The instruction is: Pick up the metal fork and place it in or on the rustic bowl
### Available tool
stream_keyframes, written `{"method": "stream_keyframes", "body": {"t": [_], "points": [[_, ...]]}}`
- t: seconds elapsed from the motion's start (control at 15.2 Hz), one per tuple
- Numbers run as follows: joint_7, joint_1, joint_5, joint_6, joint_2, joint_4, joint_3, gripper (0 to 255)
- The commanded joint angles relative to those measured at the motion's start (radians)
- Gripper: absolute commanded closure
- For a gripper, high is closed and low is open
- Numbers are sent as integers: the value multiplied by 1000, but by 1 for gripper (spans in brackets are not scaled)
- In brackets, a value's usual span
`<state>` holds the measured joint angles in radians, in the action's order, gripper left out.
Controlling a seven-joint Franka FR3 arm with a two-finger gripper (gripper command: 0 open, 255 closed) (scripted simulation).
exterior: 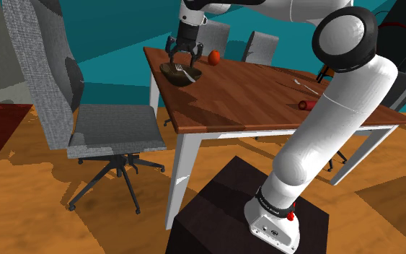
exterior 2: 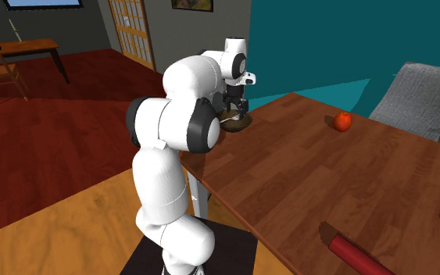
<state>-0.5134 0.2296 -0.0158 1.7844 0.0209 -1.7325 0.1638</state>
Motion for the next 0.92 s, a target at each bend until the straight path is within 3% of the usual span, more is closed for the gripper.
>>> {"method": "stream_keyframes", "body": {"t": [0.0, 0.33, 0.86], "points": [[0, 0, 0, 0, 0, 0, 0, 0], [-1, -1, -2, -130, -10, 141, 2, 0], [-1, -1, -2, -130, -10, 141, 2, 0]]}}
